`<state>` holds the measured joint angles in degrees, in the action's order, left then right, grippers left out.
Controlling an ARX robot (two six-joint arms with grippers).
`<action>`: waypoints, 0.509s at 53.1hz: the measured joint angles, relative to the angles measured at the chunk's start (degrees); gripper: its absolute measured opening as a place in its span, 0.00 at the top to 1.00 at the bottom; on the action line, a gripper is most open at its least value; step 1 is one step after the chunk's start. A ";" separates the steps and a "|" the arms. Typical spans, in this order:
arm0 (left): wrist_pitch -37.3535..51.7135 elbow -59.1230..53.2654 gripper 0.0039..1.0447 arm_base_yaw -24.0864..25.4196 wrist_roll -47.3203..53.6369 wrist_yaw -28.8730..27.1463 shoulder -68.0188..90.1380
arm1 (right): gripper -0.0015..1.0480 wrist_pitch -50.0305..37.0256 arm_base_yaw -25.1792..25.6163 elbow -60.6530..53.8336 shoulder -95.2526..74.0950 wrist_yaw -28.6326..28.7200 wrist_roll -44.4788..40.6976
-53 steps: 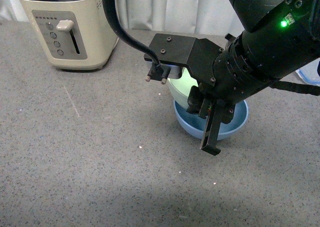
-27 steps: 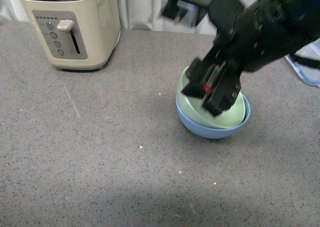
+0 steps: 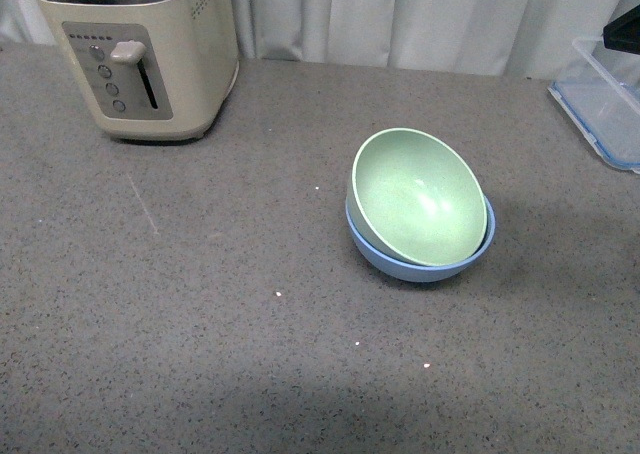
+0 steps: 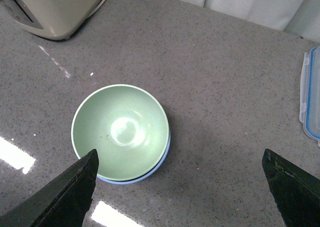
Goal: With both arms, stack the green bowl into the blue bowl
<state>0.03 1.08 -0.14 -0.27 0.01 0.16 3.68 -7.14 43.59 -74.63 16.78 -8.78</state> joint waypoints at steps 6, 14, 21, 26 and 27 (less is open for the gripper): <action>0.00 0.00 0.06 0.00 0.02 0.00 0.02 | 0.22 -24.04 -1.66 -9.07 0.24 -16.48 4.50; 0.00 0.00 0.06 0.00 0.00 -0.24 0.02 | 0.46 -48.83 -0.42 -21.38 4.44 -24.22 7.17; 0.00 0.00 0.06 0.00 0.02 -0.02 0.02 | 0.67 -51.47 0.81 -26.18 9.79 -22.97 7.74; 0.00 0.00 0.06 0.00 0.02 -0.02 0.02 | 0.89 -51.01 2.08 -30.56 13.38 -22.01 7.82; 0.00 0.00 0.06 0.00 0.02 -0.04 0.02 | 0.93 -50.86 2.21 -31.10 14.03 -21.75 7.82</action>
<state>0.03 1.08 -0.14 -0.25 -0.03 0.19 -47.18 -4.93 12.49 -60.60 -4.97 -0.95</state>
